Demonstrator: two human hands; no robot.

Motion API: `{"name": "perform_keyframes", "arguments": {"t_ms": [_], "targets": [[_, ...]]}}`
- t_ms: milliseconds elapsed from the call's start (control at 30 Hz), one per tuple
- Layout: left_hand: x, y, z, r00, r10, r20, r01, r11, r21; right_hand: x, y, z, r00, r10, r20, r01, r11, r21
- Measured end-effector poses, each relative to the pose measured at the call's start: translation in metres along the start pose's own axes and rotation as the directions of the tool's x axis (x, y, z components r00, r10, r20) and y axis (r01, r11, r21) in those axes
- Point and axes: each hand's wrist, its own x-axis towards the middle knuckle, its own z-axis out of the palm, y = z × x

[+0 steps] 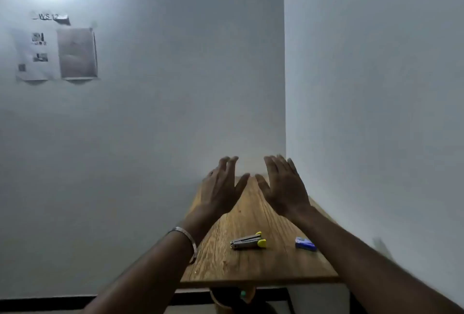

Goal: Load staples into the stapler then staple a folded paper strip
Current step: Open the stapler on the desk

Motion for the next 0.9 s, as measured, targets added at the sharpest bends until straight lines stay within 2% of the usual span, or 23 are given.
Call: {"name": "perform_keyframes", "arguments": {"t_ms": [100, 200, 333, 467, 567, 700, 800, 900], "targets": [[-0.026, 0.004, 0.005, 0.994, -0.033, 0.104, 0.041, 0.996, -0.081, -0.025, -0.008, 0.005, 0.999, 0.009, 0.036, -0.011, 0.999, 0.032], [-0.051, -0.002, 0.022, 0.965, -0.049, 0.259, 0.077, 0.992, -0.100, -0.049, -0.012, 0.018, 0.987, 0.027, 0.160, -0.039, 0.997, 0.068], [-0.077, -0.017, 0.047, 0.873, -0.098, 0.478, 0.165, 0.981, -0.101, -0.069, -0.010, 0.036, 0.934, 0.030, 0.356, -0.083, 0.987, 0.136], [-0.087, -0.032, 0.062, 0.807, -0.109, 0.581, 0.218, 0.968, -0.121, -0.080, -0.005, 0.052, 0.876, 0.079, 0.476, -0.172, 0.973, 0.156], [-0.088, -0.039, 0.068, 0.798, -0.054, 0.600, 0.188, 0.969, -0.163, -0.084, -0.002, 0.060, 0.855, 0.069, 0.514, -0.169, 0.974, 0.150], [-0.088, -0.044, 0.074, 0.827, 0.000, 0.562, 0.145, 0.966, -0.214, -0.088, 0.002, 0.068, 0.889, 0.045, 0.456, -0.156, 0.966, 0.208], [-0.090, -0.046, 0.080, 0.860, 0.030, 0.509, 0.114, 0.961, -0.251, -0.088, 0.006, 0.075, 0.896, 0.067, 0.439, -0.217, 0.928, 0.302], [-0.090, -0.048, 0.082, 0.871, 0.021, 0.490, 0.162, 0.931, -0.327, -0.086, 0.010, 0.079, 0.888, 0.087, 0.452, -0.277, 0.886, 0.373]]}}
